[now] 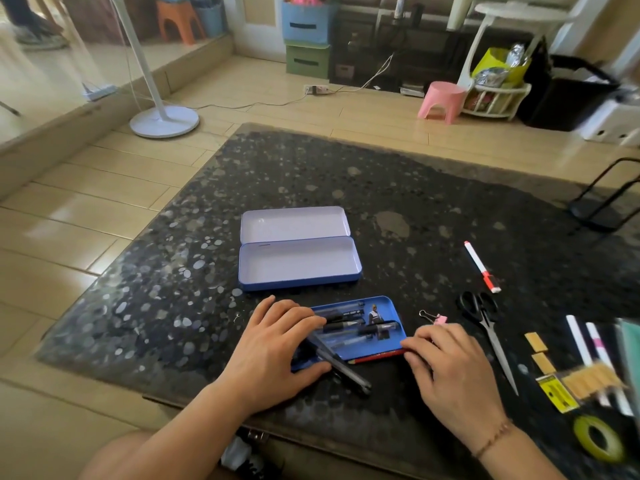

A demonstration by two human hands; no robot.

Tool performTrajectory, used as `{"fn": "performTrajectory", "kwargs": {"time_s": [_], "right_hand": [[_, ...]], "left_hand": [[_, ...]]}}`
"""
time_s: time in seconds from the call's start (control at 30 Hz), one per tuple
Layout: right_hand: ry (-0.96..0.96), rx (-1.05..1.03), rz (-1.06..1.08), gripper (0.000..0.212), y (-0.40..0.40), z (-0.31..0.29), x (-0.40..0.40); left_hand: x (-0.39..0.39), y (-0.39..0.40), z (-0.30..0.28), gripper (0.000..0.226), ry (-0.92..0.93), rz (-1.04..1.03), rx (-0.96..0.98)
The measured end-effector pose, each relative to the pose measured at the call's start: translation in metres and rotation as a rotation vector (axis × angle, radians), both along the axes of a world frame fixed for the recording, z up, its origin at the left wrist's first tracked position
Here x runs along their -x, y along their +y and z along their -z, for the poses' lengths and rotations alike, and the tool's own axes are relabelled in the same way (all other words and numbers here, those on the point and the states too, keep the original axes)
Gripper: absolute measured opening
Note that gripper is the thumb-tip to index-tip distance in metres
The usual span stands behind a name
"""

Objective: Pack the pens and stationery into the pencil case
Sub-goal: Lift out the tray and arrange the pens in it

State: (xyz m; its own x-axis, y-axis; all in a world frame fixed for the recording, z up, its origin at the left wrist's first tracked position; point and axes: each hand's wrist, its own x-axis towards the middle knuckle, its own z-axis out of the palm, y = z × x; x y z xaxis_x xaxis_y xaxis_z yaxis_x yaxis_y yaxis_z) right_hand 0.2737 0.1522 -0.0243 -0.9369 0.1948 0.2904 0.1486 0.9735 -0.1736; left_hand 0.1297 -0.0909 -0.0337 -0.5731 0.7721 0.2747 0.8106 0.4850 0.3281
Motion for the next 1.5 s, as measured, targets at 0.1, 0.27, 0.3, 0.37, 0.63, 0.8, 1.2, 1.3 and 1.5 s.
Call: {"fn": "performTrajectory", "kwargs": {"time_s": [0.1, 0.27, 0.3, 0.37, 0.63, 0.8, 1.2, 1.3, 1.5], "right_hand": [[0.04, 0.081, -0.039, 0.016, -0.005, -0.009, 0.009], [-0.031, 0.097, -0.058, 0.018, -0.008, -0.01, 0.042], [-0.05, 0.065, -0.051, 0.016, -0.008, -0.009, 0.048], [-0.074, 0.007, -0.052, 0.01, -0.01, -0.01, 0.058], [-0.115, -0.078, -0.193, 0.014, -0.036, -0.02, 0.091], [-0.191, -0.166, -0.221, 0.011, -0.036, -0.02, 0.097], [-0.159, -0.25, -0.337, 0.012, -0.034, -0.02, 0.094], [-0.124, -0.212, -0.316, 0.014, -0.031, -0.022, 0.089], [-0.217, -0.127, -0.107, 0.021, -0.028, -0.031, 0.087]], "left_hand": [[0.001, -0.003, 0.0, 0.053, 0.006, 0.001, -0.027], [0.004, -0.006, -0.001, 0.047, -0.019, -0.039, -0.112], [0.006, -0.006, 0.0, 0.041, -0.06, -0.083, -0.166], [0.01, -0.008, -0.001, 0.027, -0.143, -0.198, -0.287], [0.029, -0.03, -0.01, 0.028, -0.376, -0.289, -0.292], [0.028, -0.032, -0.011, 0.032, -0.412, -0.248, -0.213], [0.026, -0.029, -0.007, 0.024, -0.335, -0.257, -0.188], [0.025, -0.028, -0.006, 0.022, -0.314, -0.249, -0.175], [0.024, -0.025, -0.003, 0.019, -0.284, -0.254, -0.172]]}}
